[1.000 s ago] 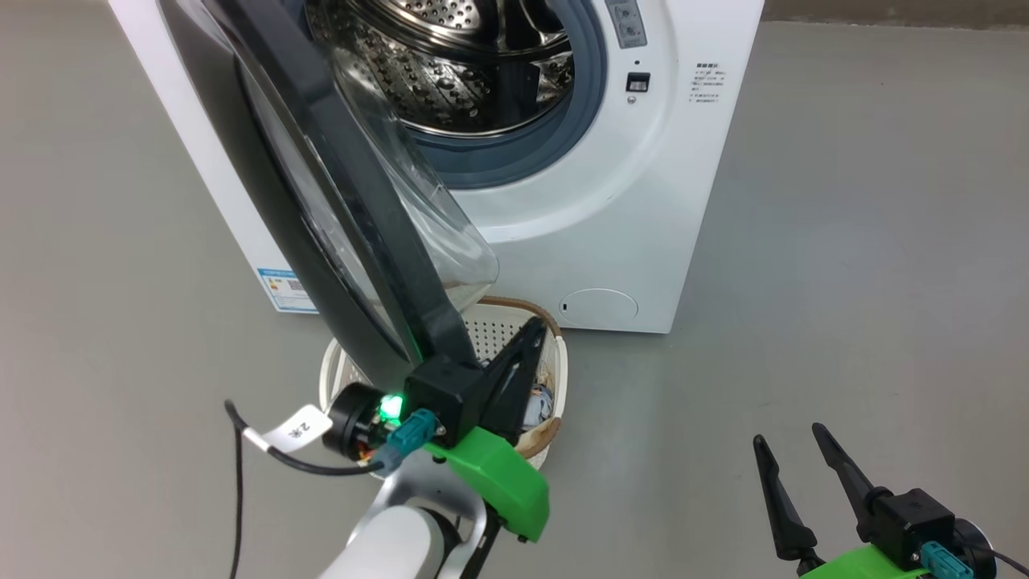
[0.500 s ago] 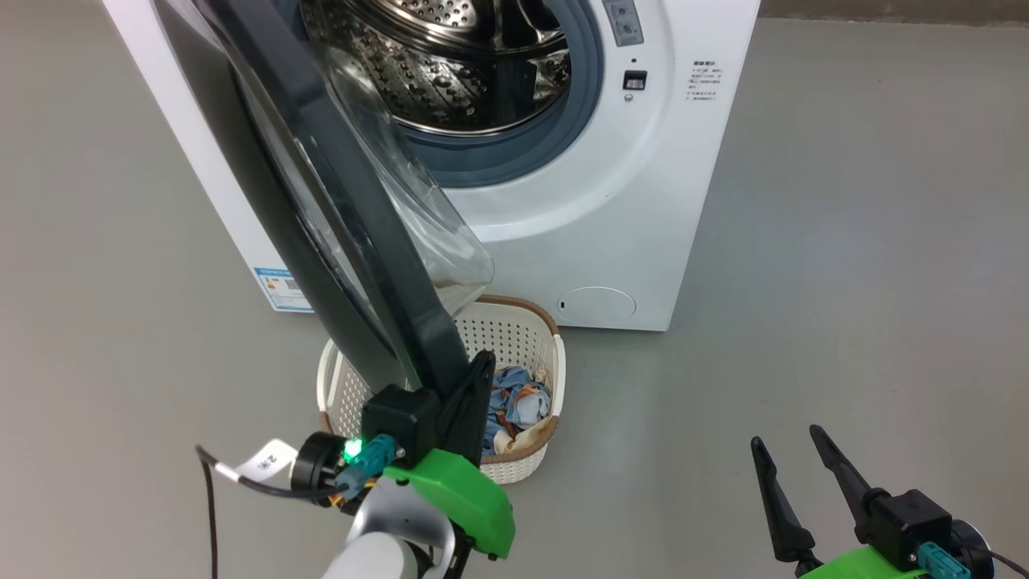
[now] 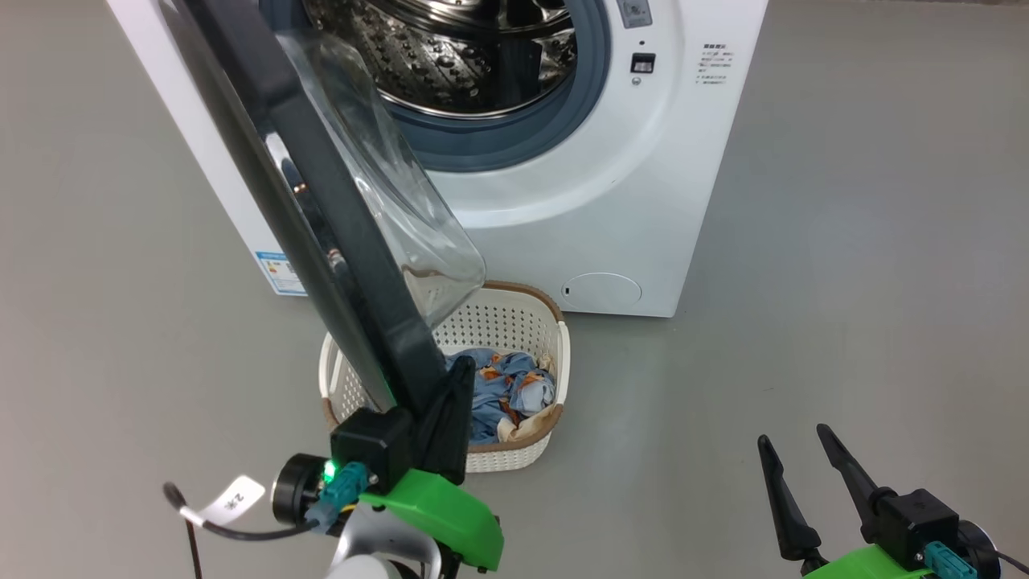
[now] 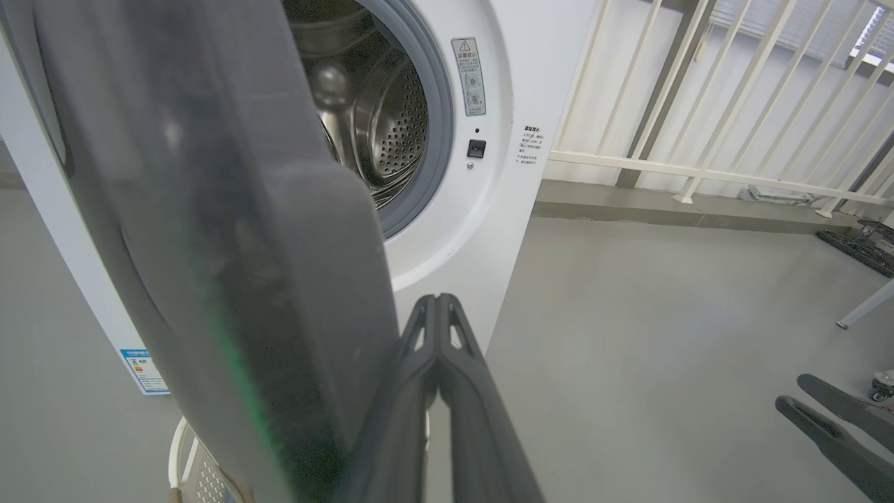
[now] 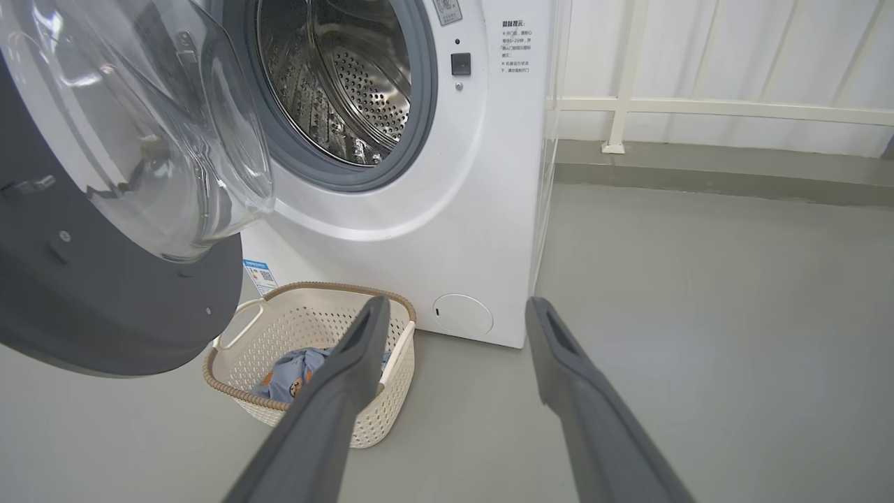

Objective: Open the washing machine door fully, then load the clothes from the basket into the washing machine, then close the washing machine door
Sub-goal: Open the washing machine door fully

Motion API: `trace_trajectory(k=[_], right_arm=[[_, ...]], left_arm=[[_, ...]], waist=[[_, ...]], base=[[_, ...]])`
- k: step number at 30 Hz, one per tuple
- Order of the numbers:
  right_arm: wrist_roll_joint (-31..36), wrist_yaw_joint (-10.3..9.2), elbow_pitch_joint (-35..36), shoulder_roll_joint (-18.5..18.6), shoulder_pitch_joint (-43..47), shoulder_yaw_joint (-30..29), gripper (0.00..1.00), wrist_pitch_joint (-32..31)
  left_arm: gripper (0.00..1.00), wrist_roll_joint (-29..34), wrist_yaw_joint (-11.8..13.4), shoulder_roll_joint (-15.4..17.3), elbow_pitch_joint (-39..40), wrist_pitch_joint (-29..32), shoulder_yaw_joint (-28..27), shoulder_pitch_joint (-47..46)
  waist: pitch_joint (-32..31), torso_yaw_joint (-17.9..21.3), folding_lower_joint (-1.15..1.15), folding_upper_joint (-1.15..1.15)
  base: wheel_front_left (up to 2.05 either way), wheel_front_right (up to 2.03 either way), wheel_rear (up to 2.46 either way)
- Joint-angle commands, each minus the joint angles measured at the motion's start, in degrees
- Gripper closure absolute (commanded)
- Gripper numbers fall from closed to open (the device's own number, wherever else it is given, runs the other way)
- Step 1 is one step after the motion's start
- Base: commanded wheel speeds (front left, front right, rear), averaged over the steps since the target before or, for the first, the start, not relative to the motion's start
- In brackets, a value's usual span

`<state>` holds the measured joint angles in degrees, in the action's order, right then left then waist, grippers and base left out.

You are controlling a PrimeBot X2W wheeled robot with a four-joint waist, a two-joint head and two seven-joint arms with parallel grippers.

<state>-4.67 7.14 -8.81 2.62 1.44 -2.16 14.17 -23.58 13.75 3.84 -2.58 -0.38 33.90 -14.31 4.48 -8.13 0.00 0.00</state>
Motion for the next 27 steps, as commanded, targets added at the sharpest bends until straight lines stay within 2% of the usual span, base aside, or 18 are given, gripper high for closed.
trace_trajectory(k=[1, 15, 27], right_arm=[[-0.11, 0.35, 1.16, 0.26, -1.04, 1.43, 0.0, 0.36], [-0.01, 0.35, 0.82, 0.26, -1.6, 1.09, 0.0, 0.47], [0.44, 0.35, 1.23, 0.26, -1.54, -0.07, 0.0, 0.54]], left_arm=[[1.0, 0.01, 1.82, 2.05, 1.05, -0.5, -3.6, -0.69], [1.0, 0.43, 4.99, 3.84, 8.06, -1.99, -5.11, 3.56], [1.0, 0.53, 8.82, 5.71, 11.93, -3.12, -8.53, 7.22]], waist=[[0.21, -0.24, 0.0, 0.0], [1.01, -2.9, 0.0, 0.0], [1.5, -7.5, 0.0, 0.0]], base=[[0.0, 0.0, 0.0], [0.0, 0.0, 0.0], [0.0, 0.0, 0.0]])
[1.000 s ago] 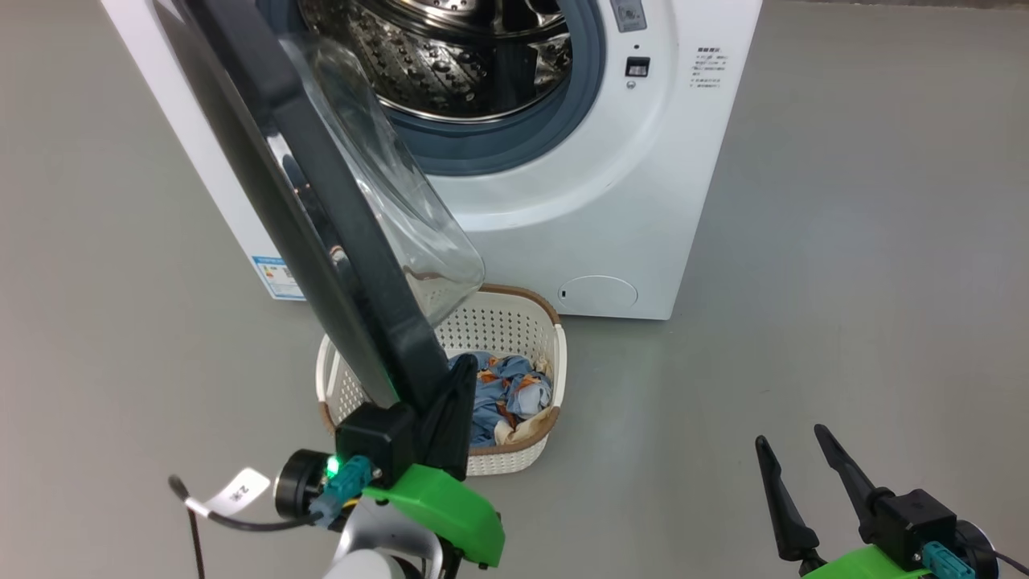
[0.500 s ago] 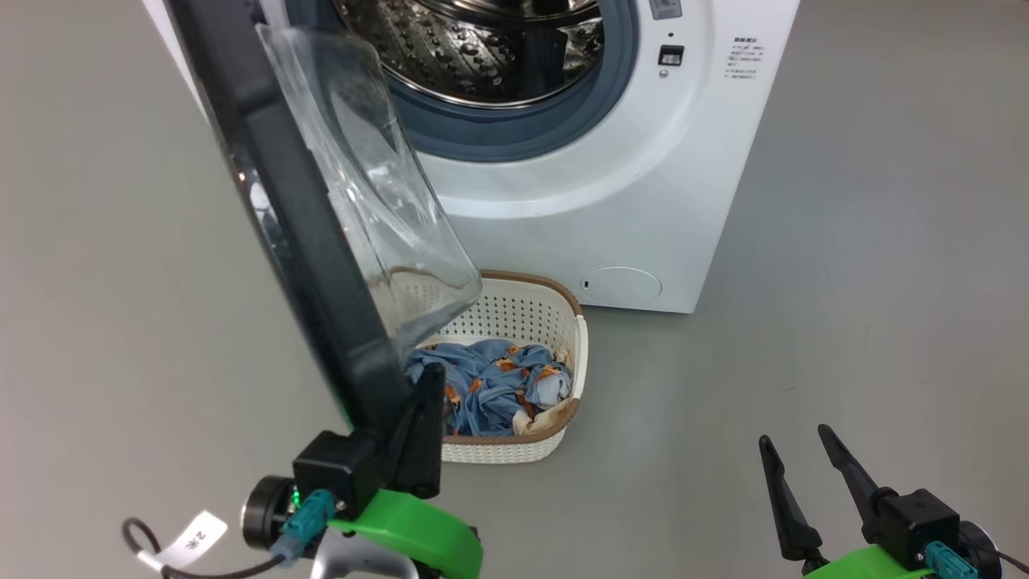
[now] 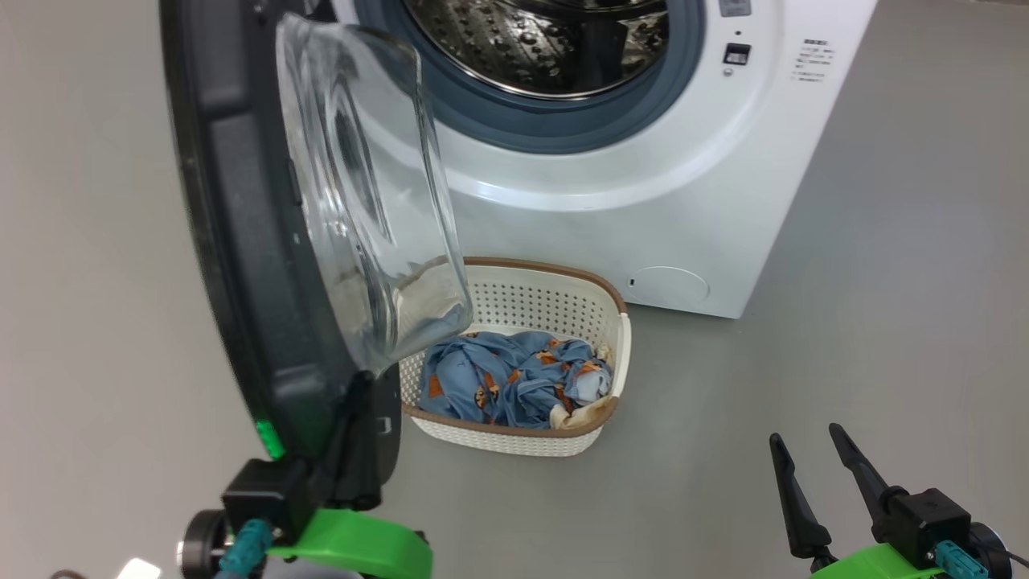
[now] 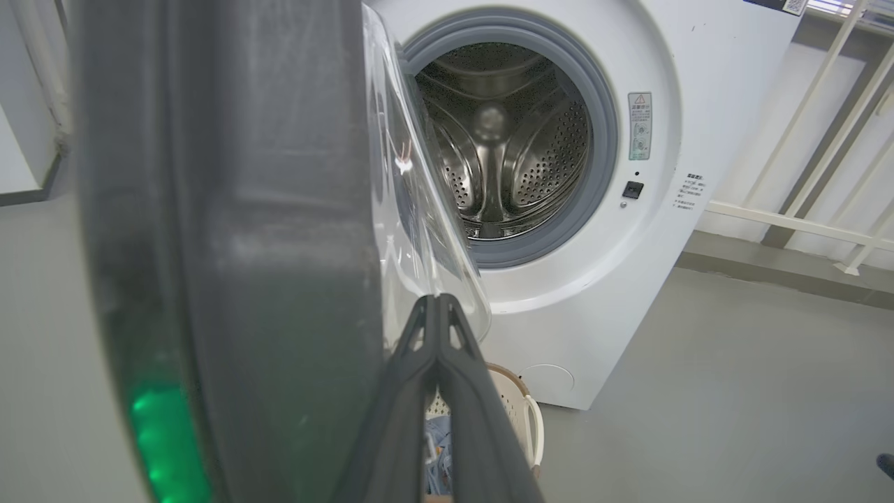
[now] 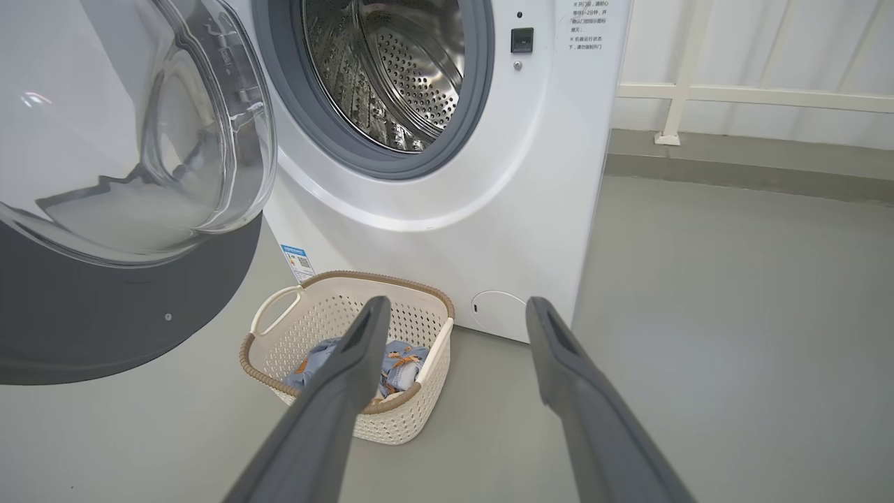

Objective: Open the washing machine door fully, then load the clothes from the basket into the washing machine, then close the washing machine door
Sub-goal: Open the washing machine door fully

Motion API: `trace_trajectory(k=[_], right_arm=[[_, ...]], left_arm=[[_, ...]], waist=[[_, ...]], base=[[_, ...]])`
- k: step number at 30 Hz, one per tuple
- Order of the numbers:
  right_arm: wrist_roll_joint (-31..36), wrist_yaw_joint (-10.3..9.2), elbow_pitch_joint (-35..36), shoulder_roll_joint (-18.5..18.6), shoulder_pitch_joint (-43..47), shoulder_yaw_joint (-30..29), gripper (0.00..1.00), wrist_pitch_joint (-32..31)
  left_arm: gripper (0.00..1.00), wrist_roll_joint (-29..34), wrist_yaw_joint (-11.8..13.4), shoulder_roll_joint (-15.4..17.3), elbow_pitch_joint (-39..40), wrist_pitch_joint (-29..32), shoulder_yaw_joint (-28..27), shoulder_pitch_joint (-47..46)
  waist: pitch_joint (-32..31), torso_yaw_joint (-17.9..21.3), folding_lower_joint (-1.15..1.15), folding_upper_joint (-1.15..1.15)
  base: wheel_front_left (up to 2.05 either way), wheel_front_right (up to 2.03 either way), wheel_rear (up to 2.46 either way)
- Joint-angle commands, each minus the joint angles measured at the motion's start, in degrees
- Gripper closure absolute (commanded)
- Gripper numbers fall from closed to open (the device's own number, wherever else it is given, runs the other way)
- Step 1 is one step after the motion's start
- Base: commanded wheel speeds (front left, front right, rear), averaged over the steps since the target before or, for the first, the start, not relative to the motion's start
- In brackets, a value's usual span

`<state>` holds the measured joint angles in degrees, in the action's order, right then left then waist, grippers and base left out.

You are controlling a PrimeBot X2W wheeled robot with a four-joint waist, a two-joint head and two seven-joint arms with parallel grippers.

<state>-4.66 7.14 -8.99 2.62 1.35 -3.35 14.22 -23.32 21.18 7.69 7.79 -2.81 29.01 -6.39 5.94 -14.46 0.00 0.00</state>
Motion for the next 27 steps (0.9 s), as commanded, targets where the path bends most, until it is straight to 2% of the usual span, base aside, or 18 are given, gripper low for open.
trace_trajectory(k=[1, 14, 27], right_arm=[[0.45, 0.35, 1.45, 0.26, -1.45, 1.04, 0.0, 0.48], [0.98, 0.35, 2.47, 0.26, -1.31, 1.14, 0.0, -0.21], [1.78, 0.35, 4.28, 0.26, -1.81, 1.07, 0.0, -0.9]], left_arm=[[1.0, 0.18, 1.67, 2.12, 1.75, -0.82, -4.12, -0.41], [1.0, -0.86, 2.45, 7.43, 1.0, -1.32, -10.0, 0.89], [1.0, -3.8, 1.76, 10.0, -3.36, -5.48, -16.93, -1.71]], waist=[[0.0, -1.6, 0.0, 0.0], [-0.35, -4.98, 0.0, 0.0], [1.99, -4.43, 0.0, 0.0]], base=[[0.0, 0.0, 0.0], [0.0, 0.0, 0.0], [0.0, 0.0, 0.0]])
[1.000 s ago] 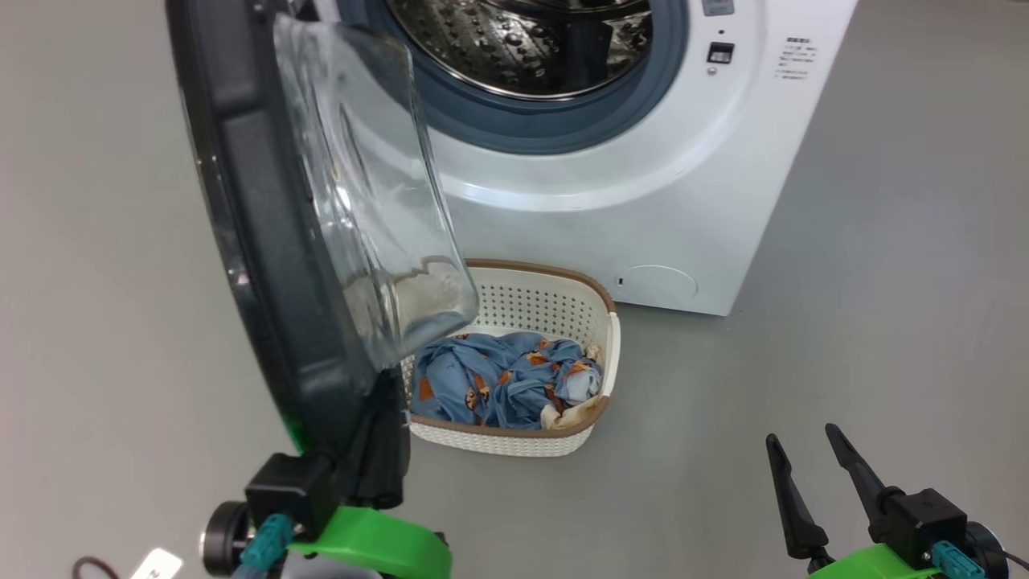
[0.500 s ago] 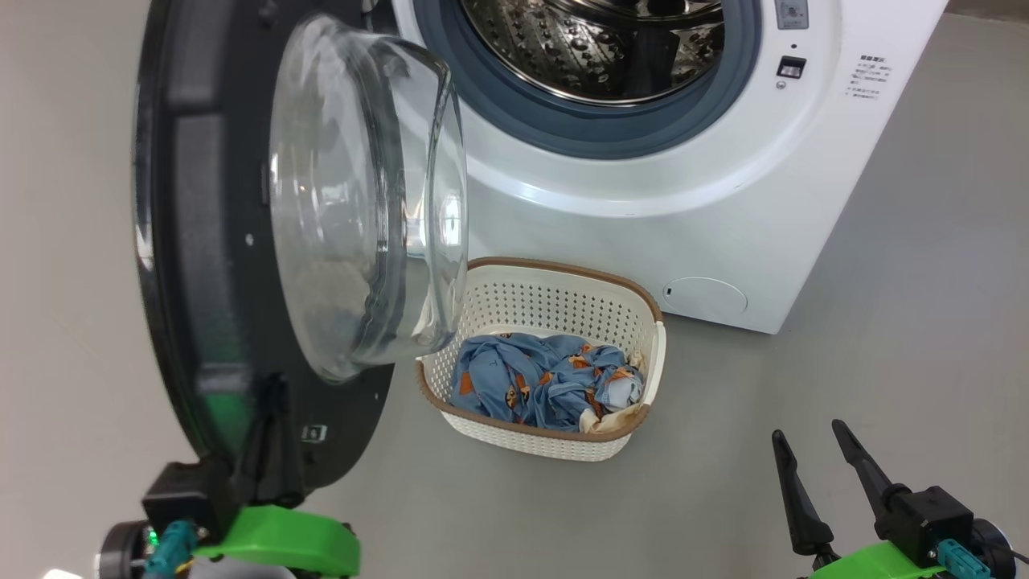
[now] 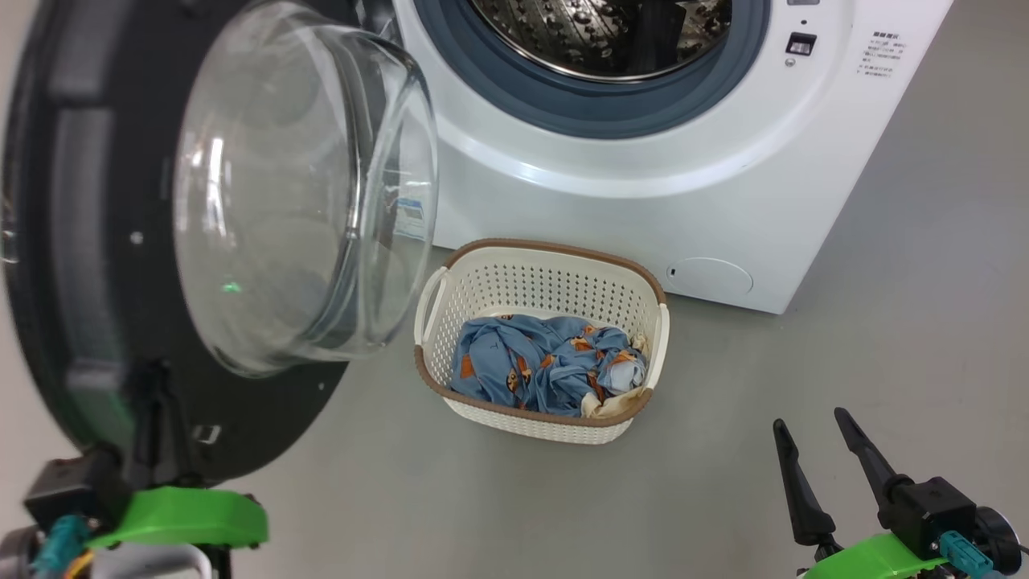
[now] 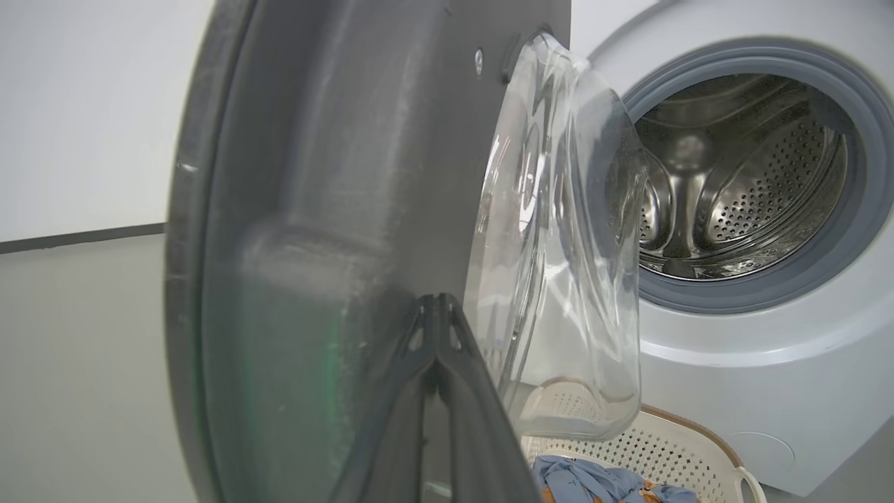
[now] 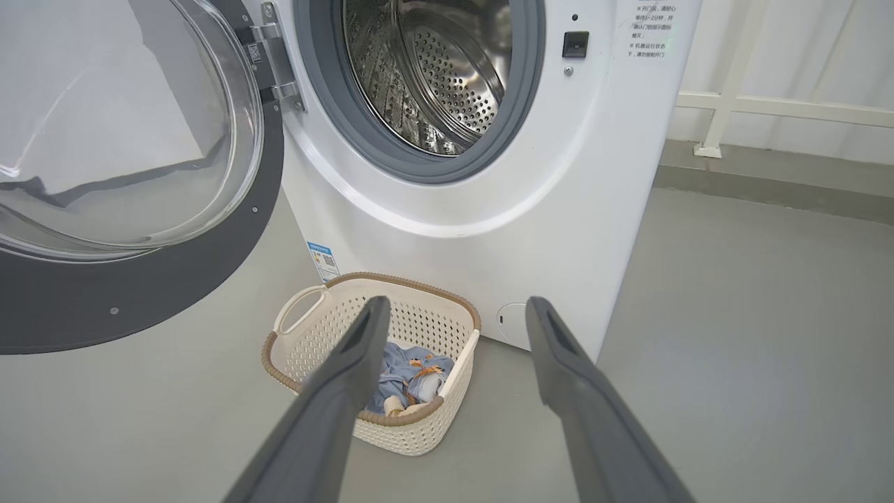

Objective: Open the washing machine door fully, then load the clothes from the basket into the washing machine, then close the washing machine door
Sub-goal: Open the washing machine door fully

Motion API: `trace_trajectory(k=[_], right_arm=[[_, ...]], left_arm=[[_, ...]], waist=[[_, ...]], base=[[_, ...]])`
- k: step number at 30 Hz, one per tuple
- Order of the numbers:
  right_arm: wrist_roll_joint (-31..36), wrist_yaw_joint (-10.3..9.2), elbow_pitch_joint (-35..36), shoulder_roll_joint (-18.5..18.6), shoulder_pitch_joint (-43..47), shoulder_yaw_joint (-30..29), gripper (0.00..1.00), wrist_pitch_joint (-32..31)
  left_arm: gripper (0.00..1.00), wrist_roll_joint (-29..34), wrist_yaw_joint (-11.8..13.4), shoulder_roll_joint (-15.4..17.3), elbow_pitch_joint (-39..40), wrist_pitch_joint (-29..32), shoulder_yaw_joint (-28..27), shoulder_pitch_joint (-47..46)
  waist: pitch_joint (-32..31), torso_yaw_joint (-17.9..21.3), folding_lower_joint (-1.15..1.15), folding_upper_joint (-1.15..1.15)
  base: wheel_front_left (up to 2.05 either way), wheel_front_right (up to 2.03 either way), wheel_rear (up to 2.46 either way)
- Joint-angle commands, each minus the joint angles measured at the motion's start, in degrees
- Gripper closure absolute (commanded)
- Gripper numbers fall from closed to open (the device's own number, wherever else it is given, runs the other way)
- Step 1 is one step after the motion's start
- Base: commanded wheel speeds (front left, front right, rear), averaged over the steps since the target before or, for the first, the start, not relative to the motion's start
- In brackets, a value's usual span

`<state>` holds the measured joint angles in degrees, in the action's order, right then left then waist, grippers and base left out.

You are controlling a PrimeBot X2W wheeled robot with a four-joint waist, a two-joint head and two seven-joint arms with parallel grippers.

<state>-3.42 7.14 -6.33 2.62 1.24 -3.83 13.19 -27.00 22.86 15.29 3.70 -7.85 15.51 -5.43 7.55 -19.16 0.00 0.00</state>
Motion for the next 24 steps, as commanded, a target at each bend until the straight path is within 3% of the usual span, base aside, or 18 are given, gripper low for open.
trace_trajectory(k=[1, 10, 17, 24], right_arm=[[0.69, 0.35, 1.83, 0.26, -1.81, 1.48, 0.0, 0.03], [2.26, 0.35, 5.37, 0.26, -3.44, 0.89, 0.0, -1.56], [3.39, 0.35, 7.57, 0.28, -4.44, 0.37, 0.0, -2.68], [3.59, 0.35, 8.69, 0.84, -5.64, 0.32, 0.0, -3.24]], left_arm=[[1.0, -0.51, -0.1, 2.58, 0.19, -0.93, -4.12, -3.02], [1.0, -3.4, -1.33, 4.43, -5.66, -4.8, -10.7, -7.39], [1.0, -5.38, -4.15, 5.86, -12.02, -6.42, -14.99, -11.49], [1.0, -6.4, -8.76, 7.74, -20.31, -7.05, -19.1, -16.82]], waist=[[0.64, 0.37, 0.0, 0.0], [4.11, 1.09, 0.0, 0.0], [6.54, 0.97, 0.0, 0.0], [8.71, 0.83, 0.0, 0.0]], base=[[0.0, 0.0, 0.0], [0.0, 0.0, 0.0], [0.0, 0.0, 0.0], [0.0, 0.0, 0.0]])
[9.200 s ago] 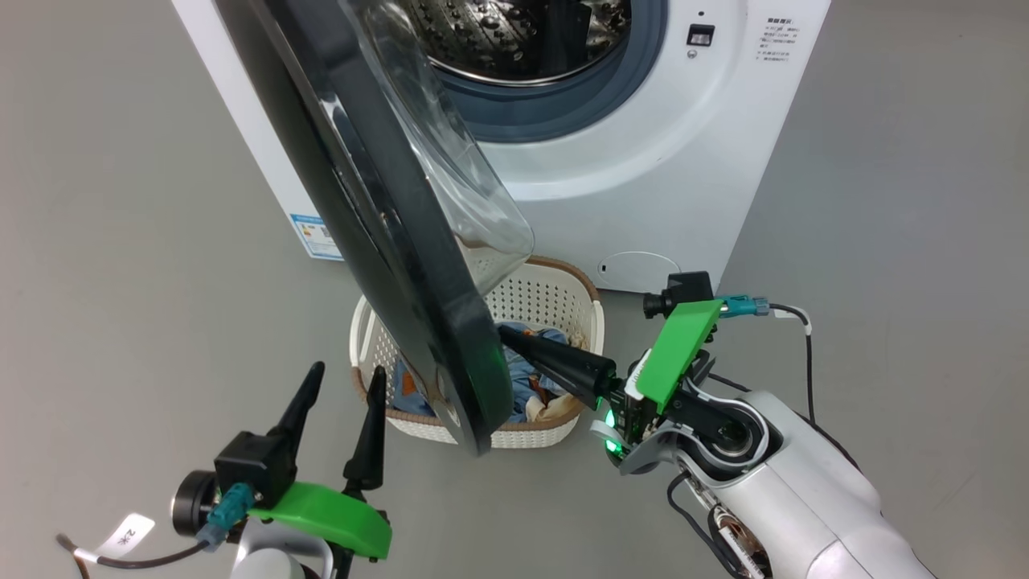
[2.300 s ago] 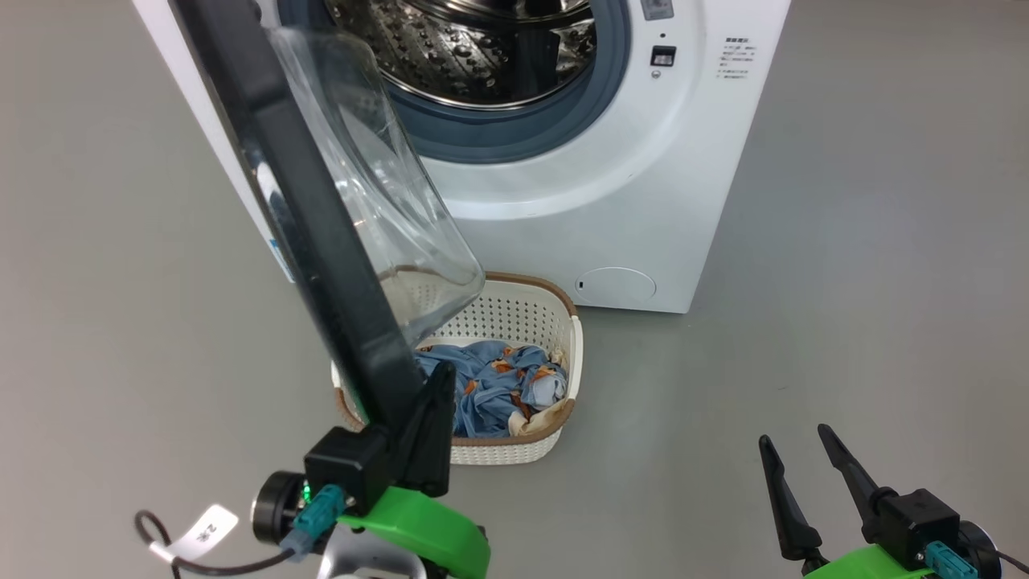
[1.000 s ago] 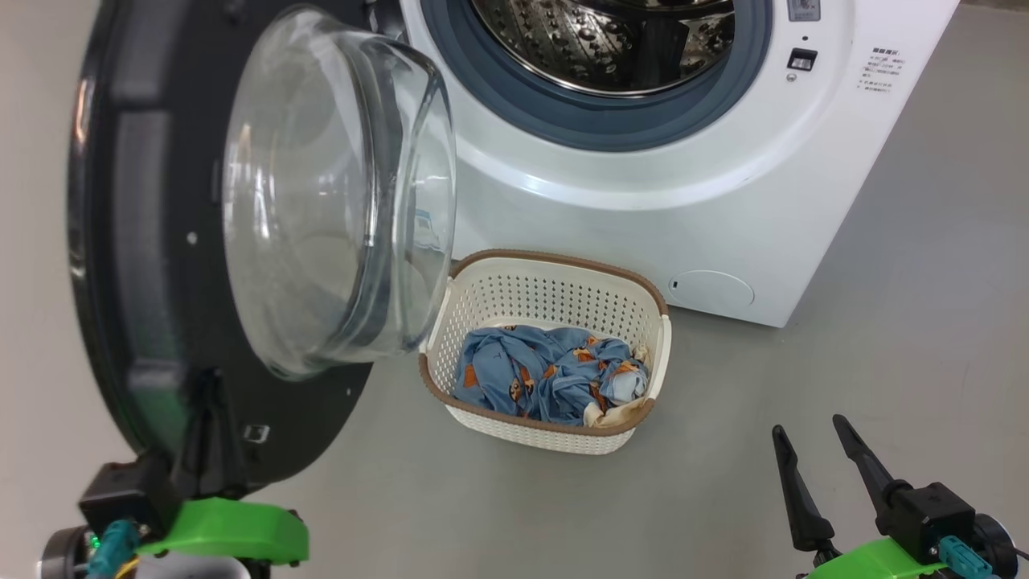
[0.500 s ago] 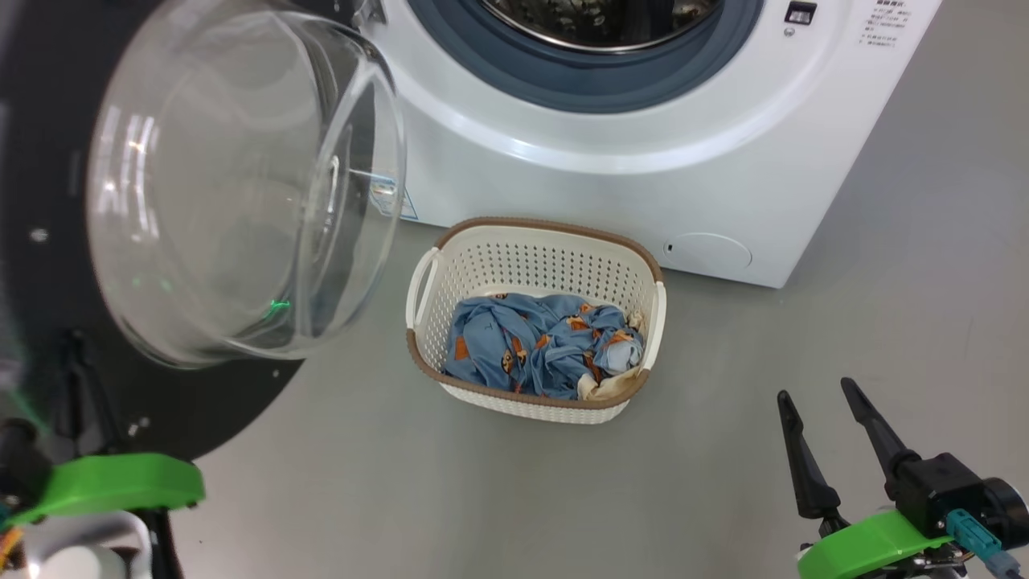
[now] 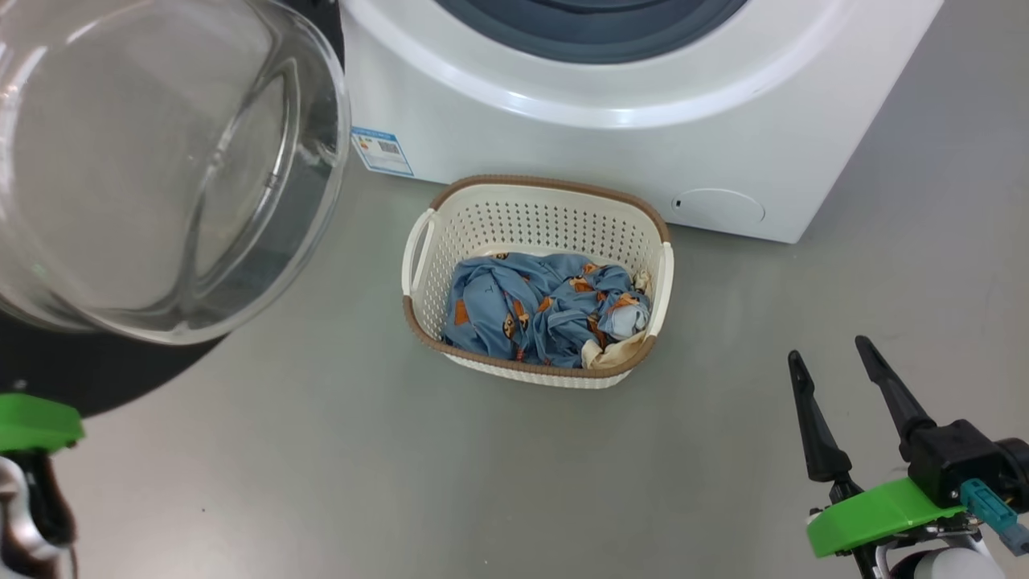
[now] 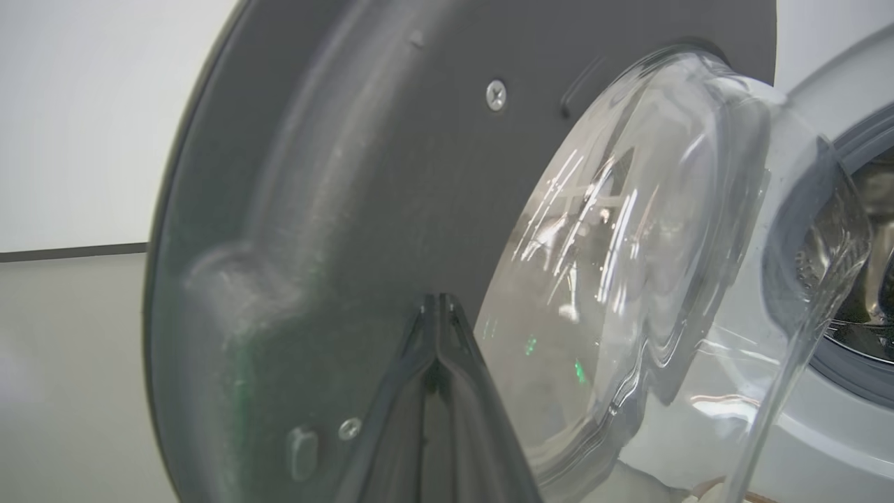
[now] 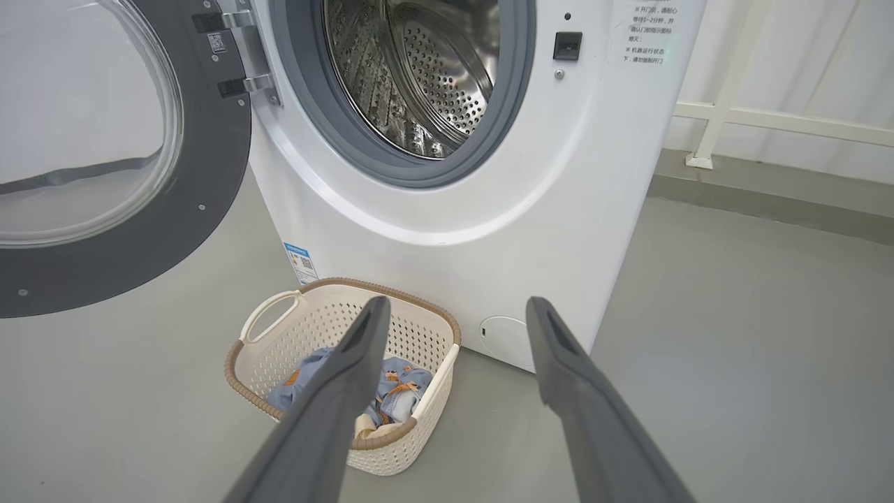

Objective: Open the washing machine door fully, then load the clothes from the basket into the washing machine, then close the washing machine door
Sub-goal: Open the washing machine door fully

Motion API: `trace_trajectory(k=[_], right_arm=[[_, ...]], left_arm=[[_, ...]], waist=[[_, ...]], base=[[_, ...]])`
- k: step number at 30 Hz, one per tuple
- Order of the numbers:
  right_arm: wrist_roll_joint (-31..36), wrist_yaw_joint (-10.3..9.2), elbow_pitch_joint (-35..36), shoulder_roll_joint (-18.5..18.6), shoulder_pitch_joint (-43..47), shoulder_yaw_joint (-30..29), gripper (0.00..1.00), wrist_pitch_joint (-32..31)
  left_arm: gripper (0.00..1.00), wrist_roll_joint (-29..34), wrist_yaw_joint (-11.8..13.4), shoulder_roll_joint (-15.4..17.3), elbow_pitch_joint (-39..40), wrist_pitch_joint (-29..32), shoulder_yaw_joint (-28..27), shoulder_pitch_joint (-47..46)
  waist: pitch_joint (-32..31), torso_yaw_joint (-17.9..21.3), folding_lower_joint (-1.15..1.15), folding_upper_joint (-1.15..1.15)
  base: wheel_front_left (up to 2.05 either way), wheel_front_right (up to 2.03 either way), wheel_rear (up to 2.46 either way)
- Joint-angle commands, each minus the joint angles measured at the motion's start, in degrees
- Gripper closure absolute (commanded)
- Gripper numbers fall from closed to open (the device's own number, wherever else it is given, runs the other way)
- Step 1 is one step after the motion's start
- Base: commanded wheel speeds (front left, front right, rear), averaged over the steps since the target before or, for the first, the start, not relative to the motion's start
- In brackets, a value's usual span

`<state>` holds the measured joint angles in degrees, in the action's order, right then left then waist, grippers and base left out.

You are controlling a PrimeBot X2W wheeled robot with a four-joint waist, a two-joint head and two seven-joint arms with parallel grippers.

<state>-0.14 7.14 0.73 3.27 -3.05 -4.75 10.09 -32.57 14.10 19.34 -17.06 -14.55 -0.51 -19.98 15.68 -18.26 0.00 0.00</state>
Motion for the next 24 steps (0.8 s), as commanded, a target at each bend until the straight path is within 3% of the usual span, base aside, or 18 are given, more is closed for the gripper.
trace_trajectory(k=[1, 12, 24], right_arm=[[0.33, 0.35, 1.72, 0.26, -1.52, 1.26, 0.0, -0.21], [0.4, 0.35, 1.51, 0.62, -2.91, 1.56, 0.0, -0.1], [0.21, 0.35, 0.4, 0.25, -3.15, 1.6, 0.0, 0.7]], left_arm=[[1.0, -0.79, -0.58, 3.92, -0.86, -0.38, -3.6, -3.17], [1.0, 2.41, -5.66, 4.42, -8.21, -0.43, -11.16, -9.1], [1.0, 7.73, -9.23, 0.09, -8.86, -0.44, -16.37, -7.8]], waist=[[0.86, -0.08, 0.0, 0.0], [2.19, 0.28, 0.0, 0.0], [1.3, 0.95, 0.0, 0.0]], base=[[0.0, 0.0, 0.0], [0.0, 0.0, 0.0], [0.0, 0.0, 0.0]])
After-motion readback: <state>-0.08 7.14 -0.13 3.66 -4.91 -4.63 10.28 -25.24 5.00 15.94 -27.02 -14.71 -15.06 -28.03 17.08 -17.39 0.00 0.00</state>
